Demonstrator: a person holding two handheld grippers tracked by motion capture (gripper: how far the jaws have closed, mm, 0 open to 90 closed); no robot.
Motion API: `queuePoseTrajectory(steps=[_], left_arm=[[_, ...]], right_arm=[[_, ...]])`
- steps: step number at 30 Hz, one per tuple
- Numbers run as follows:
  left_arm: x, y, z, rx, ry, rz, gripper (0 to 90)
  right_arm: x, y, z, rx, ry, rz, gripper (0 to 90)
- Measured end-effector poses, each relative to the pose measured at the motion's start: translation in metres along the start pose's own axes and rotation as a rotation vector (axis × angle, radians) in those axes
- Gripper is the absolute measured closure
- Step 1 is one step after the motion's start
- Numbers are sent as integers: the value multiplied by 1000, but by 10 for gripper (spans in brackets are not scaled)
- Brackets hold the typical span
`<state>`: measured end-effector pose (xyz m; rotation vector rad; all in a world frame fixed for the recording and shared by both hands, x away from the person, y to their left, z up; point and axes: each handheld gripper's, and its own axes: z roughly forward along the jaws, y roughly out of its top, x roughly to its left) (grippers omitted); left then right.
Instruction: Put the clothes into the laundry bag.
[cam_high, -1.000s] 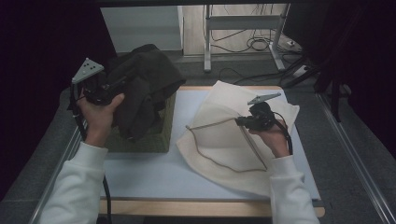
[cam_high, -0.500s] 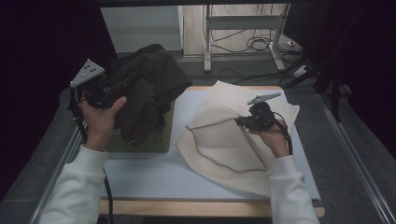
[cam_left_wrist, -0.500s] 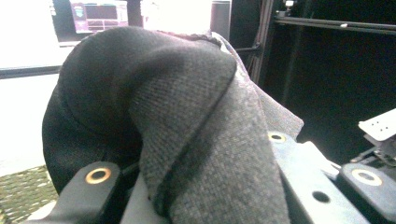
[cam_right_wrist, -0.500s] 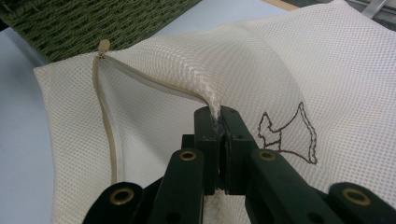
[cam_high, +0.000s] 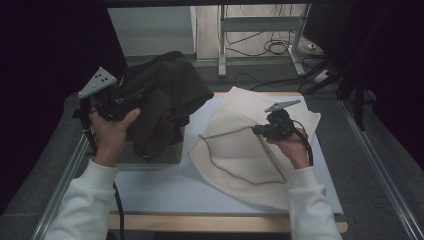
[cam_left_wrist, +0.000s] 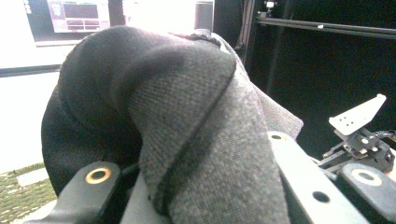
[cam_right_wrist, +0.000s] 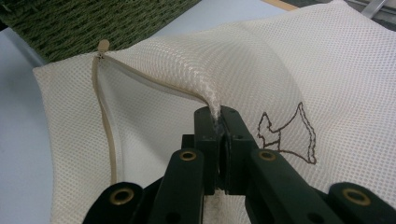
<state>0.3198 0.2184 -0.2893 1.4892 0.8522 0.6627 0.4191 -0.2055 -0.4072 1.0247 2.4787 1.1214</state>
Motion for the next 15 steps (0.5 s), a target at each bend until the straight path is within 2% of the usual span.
queuePoseTrajectory(steps=[15], left_arm=[[-20,2,-3,-2,-76,17,787]], right_arm=[[-1,-1,1,-3,-1,2,865]])
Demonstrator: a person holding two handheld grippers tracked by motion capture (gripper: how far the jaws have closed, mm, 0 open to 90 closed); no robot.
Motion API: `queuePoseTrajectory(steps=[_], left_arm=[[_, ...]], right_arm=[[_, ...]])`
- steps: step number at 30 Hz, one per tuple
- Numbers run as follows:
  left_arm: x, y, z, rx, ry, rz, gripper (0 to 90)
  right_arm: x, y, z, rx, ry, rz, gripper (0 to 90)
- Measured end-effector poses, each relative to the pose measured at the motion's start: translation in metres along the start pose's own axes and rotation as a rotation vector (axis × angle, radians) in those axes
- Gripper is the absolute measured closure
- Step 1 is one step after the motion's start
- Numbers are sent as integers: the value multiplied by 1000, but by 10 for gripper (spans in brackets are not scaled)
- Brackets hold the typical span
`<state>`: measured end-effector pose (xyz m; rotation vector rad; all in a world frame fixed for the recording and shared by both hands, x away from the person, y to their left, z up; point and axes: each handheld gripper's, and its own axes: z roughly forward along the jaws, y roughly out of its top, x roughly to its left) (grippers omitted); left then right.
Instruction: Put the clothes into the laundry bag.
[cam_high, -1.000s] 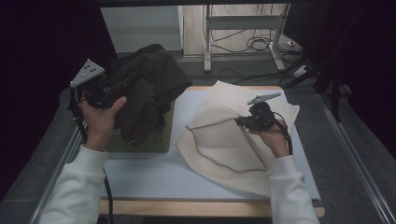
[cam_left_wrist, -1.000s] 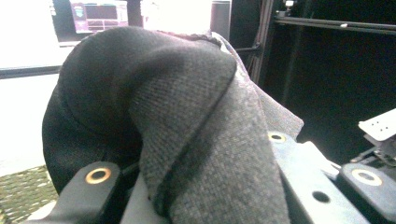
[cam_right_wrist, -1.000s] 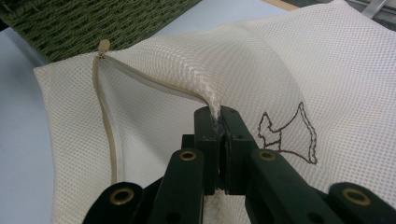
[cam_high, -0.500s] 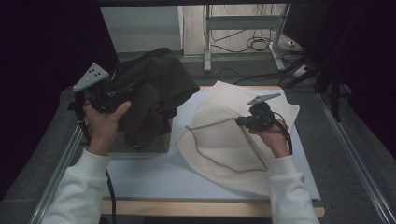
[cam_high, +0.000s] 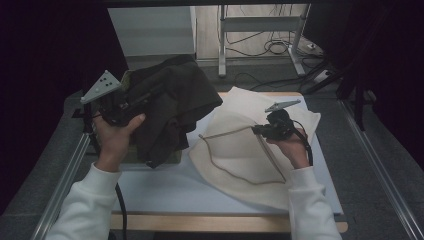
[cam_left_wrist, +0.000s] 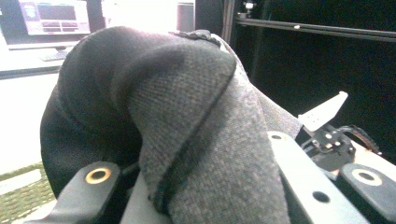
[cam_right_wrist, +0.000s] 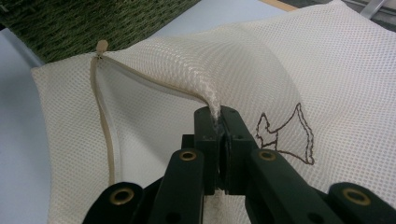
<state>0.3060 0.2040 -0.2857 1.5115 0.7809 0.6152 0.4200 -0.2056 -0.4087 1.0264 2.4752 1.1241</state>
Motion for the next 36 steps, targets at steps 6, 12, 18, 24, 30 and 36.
queuePoseTrajectory(steps=[6,12,18,24,30,36], left_arm=[[-7,-1,-1,0,-39,1,787],[-13,-4,1,3,-65,-10,786],[-20,-8,3,13,-91,-6,786],[-28,-10,3,9,-123,-12,786],[-35,-11,4,13,-148,-10,786],[-40,-14,8,21,-170,-9,786]], right_arm=[[0,0,1,0,3,0,865],[-1,-1,0,-7,2,-2,865],[-3,-1,1,-9,7,4,865],[-3,-1,3,-11,1,3,865],[-4,-2,2,-15,-1,3,866],[-5,-2,2,-20,-4,7,866]])
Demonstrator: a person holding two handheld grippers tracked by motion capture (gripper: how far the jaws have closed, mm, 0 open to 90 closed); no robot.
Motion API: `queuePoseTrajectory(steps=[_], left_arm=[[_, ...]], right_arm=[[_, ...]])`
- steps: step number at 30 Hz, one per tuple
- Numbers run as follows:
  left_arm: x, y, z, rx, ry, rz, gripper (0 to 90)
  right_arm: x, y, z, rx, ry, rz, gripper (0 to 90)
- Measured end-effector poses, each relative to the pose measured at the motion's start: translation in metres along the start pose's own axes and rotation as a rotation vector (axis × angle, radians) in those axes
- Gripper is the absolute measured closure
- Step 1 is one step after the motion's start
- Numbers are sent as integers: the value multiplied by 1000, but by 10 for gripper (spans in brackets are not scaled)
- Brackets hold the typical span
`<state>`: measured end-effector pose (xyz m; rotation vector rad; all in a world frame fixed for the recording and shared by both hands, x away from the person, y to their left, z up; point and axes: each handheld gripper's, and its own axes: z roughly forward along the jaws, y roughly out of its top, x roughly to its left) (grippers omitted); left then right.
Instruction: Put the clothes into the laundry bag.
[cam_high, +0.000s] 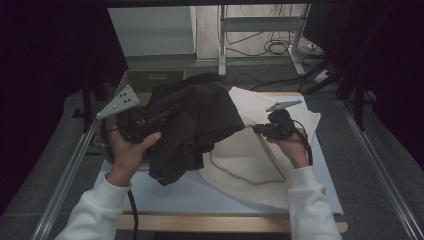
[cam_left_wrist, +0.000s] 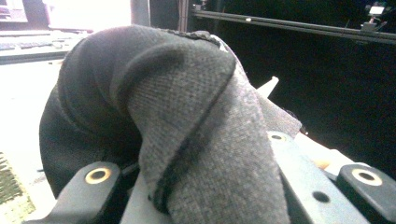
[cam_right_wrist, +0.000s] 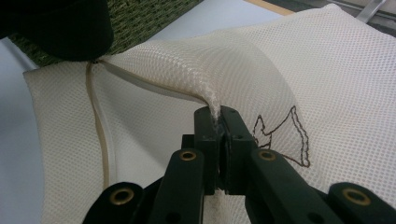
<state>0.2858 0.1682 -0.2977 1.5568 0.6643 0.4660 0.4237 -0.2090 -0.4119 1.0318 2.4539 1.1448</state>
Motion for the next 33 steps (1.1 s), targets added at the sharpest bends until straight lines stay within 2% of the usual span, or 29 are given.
queuePoseTrajectory(steps=[20,33], left_arm=[[-10,-7,11,29,-45,1,786],[-29,-8,15,26,-98,4,786]], right_arm=[[-1,-1,4,-1,-8,0,865],[-2,0,4,-5,-8,4,865]])
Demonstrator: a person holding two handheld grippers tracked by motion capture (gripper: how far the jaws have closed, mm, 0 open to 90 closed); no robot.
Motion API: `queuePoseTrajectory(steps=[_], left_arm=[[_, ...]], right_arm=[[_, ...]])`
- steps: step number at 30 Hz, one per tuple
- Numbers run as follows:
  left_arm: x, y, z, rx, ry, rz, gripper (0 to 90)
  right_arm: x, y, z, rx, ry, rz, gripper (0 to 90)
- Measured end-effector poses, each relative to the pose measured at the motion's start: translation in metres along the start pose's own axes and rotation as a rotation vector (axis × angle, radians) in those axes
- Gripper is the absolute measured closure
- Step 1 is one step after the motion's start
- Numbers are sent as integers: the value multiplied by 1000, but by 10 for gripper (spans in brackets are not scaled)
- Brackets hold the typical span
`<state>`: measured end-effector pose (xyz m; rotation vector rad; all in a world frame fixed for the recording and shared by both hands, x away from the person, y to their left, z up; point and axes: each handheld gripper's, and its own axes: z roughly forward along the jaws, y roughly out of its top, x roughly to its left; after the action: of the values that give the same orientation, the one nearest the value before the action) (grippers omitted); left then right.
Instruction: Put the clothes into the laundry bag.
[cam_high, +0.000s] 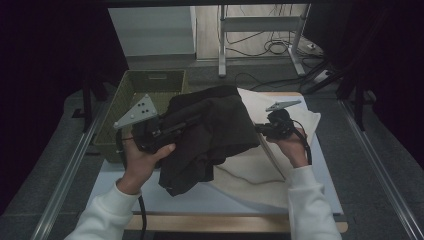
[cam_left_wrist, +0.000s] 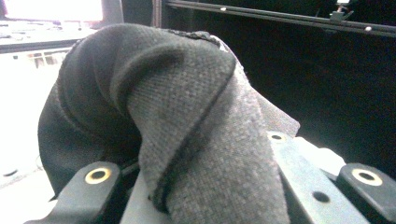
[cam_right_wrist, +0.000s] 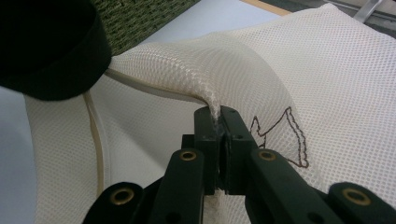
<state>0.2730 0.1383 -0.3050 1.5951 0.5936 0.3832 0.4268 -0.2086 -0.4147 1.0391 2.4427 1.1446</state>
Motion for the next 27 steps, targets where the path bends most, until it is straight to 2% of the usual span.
queuePoseTrajectory(steps=[5,11,18,27], left_arm=[[-4,-3,3,9,-29,-17,786],[-11,-6,7,15,-59,-15,786],[-17,-11,14,28,-76,-13,785],[-18,-24,26,62,-101,-38,785]], right_arm=[[-1,0,0,-1,1,1,865],[-1,0,1,-3,-1,-1,865],[-1,0,0,-4,1,0,865],[-1,0,0,-7,3,0,865]])
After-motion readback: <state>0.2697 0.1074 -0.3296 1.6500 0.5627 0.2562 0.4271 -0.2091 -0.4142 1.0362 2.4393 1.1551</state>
